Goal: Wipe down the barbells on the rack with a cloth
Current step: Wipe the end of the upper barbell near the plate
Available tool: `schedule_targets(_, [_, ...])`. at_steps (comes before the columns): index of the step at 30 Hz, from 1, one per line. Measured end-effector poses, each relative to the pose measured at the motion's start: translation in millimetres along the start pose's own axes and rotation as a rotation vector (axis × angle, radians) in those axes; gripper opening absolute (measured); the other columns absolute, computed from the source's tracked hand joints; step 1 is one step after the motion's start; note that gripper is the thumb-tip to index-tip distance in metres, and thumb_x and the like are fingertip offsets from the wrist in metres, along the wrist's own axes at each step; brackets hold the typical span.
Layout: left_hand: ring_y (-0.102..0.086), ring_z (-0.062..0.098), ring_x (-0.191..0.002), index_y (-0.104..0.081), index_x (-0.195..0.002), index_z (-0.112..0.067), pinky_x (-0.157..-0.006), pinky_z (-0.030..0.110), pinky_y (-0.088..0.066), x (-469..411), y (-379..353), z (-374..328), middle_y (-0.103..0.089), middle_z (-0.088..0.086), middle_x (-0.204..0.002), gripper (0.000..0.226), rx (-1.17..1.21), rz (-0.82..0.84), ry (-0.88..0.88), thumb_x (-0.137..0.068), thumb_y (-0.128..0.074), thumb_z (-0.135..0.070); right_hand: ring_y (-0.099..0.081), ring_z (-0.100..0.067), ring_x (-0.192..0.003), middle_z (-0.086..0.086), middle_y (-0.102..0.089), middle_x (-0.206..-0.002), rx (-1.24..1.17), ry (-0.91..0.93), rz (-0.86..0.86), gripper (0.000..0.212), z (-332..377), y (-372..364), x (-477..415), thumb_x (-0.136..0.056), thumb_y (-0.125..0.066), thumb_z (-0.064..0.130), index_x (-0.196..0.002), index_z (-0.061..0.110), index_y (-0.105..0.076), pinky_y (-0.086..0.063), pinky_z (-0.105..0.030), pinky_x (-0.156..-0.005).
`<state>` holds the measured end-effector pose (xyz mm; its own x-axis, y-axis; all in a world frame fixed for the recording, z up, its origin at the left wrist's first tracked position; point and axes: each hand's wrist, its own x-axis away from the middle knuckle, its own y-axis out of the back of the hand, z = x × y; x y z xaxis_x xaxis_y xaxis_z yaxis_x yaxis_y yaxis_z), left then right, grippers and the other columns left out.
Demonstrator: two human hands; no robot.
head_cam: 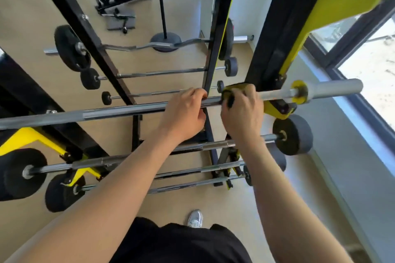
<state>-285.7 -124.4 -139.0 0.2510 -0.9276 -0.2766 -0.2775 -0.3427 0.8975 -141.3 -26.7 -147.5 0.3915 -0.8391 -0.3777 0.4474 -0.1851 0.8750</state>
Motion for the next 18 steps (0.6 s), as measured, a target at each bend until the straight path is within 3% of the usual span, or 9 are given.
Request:
schedule_targets(2, [-0.069, 0.03, -0.091, -0.052, -0.132, -0.01, -0.077, 0.045, -0.059, -8.2, -2.9, -6.5, -0.07, 0.009, -0.114, 0.051, -0.043, 0.064, -0.011, -0.086, -0.068, -0.02, -0.063, -0.021, -0.086, -0.002, -0.062, -0.114, -0.218, 0.154, 0.069, 0.028, 18.1, -0.8, 20.9, -0.099, -0.059, 0.029, -0.121, 0.019, -0.072, -0.049, -0.031, -0.07])
schedule_targets(4, [-0.068, 0.028, -0.081, -0.049, -0.131, -0.01, -0.069, 0.044, -0.059, -12.8, -5.1, -8.9, -0.07, 0.009, -0.106, 0.05, -0.098, 0.115, -0.009, -0.086, -0.067, -0.025, -0.063, -0.014, -0.085, 0.003, -0.065, -0.119, -0.263, 0.202, 0.079, 0.03, 11.5, 6.4, 22.1, -0.102, -0.058, 0.032, -0.129, 0.025, -0.07, -0.05, -0.026, -0.069])
schedule_targets(6, [-0.067, 0.026, -0.087, -0.052, -0.132, -0.012, -0.074, 0.041, -0.057, -14.4, -7.3, -8.5, -0.069, 0.006, -0.111, 0.05, -0.161, 0.139, -0.003, -0.087, -0.069, -0.028, -0.067, -0.019, -0.084, 0.002, -0.066, -0.115, -0.179, 0.094, -0.015, 0.028, -12.5, 14.6, 10.3, -0.105, -0.055, 0.034, -0.125, 0.023, -0.071, -0.052, -0.028, -0.07])
schedule_targets(8, [-0.065, 0.024, -0.091, -0.053, -0.131, -0.014, -0.075, 0.037, -0.053, -17.0, -9.2, -10.1, -0.067, 0.004, -0.113, 0.05, -0.206, 0.145, 0.017, -0.088, -0.069, -0.032, -0.069, -0.028, -0.088, -0.005, -0.067, -0.112, -0.057, -0.155, -0.11, 0.028, -34.2, 20.7, -1.8, -0.108, -0.052, 0.031, -0.121, 0.014, -0.07, -0.045, -0.029, -0.069])
schedule_targets(10, [-0.064, 0.024, -0.09, -0.054, -0.128, -0.014, -0.074, 0.037, -0.051, -21.3, -11.4, -14.3, -0.066, 0.004, -0.11, 0.047, -0.264, 0.165, 0.038, -0.088, -0.069, -0.036, -0.07, -0.029, -0.09, -0.009, -0.065, -0.113, 0.005, -0.243, -0.12, 0.026, -27.2, 15.5, 2.1, -0.108, -0.053, 0.026, -0.123, 0.009, -0.066, -0.041, -0.028, -0.068])
schedule_targets(14, [-0.065, 0.028, -0.099, -0.051, -0.124, -0.014, -0.086, 0.042, -0.053, -22.8, -13.4, -19.0, -0.066, 0.006, -0.112, 0.048, -0.334, 0.19, 0.042, -0.086, -0.072, -0.034, -0.068, -0.021, -0.083, -0.004, -0.069, -0.103, -0.253, 0.134, 0.033, 0.022, 6.1, 4.5, 22.7, -0.104, -0.059, 0.025, -0.119, 0.012, -0.069, -0.053, -0.029, -0.069])
schedule_targets(16, [-0.065, 0.029, -0.103, -0.049, -0.125, -0.012, -0.088, 0.043, -0.053, -22.6, -13.0, -18.3, -0.066, 0.007, -0.113, 0.048, -0.359, 0.216, 0.041, -0.086, -0.073, -0.026, -0.068, -0.02, -0.08, -0.001, -0.072, -0.097, -0.23, 0.15, 0.041, 0.021, -3.4, 14.6, 11.5, -0.103, -0.06, 0.028, -0.114, 0.015, -0.073, -0.058, -0.033, -0.074])
schedule_targets(18, [-0.065, 0.029, -0.1, -0.048, -0.124, -0.011, -0.084, 0.042, -0.052, -23.4, -13.2, -16.5, -0.066, 0.008, -0.111, 0.047, -0.398, 0.228, 0.022, -0.086, -0.073, -0.023, -0.067, -0.019, -0.074, -0.002, -0.072, -0.088, -0.125, 0.014, -0.061, 0.022, -21.0, 22.4, -3.5, -0.105, -0.059, 0.028, -0.1, 0.013, -0.074, -0.057, -0.031, -0.071])
